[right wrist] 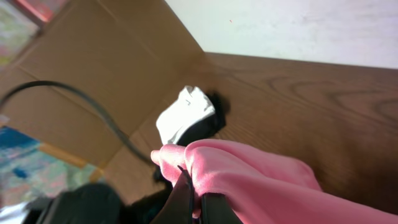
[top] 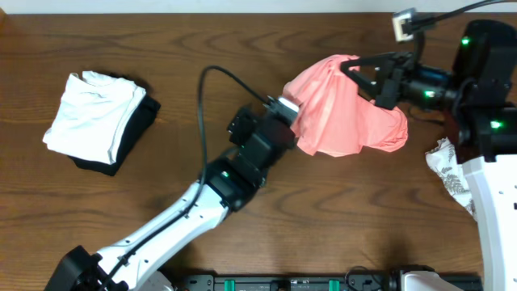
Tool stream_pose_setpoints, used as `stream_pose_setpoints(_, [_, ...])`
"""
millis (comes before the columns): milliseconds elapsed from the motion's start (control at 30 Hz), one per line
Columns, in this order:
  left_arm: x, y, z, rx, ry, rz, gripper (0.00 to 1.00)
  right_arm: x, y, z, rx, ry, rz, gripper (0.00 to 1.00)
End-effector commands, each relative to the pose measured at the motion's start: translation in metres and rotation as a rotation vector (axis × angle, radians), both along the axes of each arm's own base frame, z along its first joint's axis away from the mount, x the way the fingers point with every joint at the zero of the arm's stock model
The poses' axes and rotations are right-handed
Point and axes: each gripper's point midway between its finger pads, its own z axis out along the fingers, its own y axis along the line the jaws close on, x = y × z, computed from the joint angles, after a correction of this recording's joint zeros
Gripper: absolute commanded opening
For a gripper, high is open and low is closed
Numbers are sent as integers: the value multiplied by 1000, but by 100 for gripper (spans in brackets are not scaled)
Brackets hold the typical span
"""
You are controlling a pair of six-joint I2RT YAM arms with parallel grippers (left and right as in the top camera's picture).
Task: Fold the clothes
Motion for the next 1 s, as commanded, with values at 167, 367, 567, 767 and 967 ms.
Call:
stream_pose_setpoints(167, [1, -18, 6, -404, 194, -82, 82, -32, -1, 42, 121, -79, 179, 1])
stream_pose_setpoints(367, [6, -24, 23, -823, 373, 9, 82, -36, 0, 46, 133, -89, 204, 1])
stream_pose_setpoints(567, [27, 10, 24, -1129, 486, 279, 84, -36, 0, 46, 134, -86, 204, 1])
stream_pose_setpoints(767, [36, 28, 27, -1249, 529, 369, 84, -36, 0, 46, 134, -86, 205, 1])
stream_pose_setpoints(967, [32, 18, 32, -1347, 608, 367, 86, -38, 0, 47, 139, -86, 217, 1])
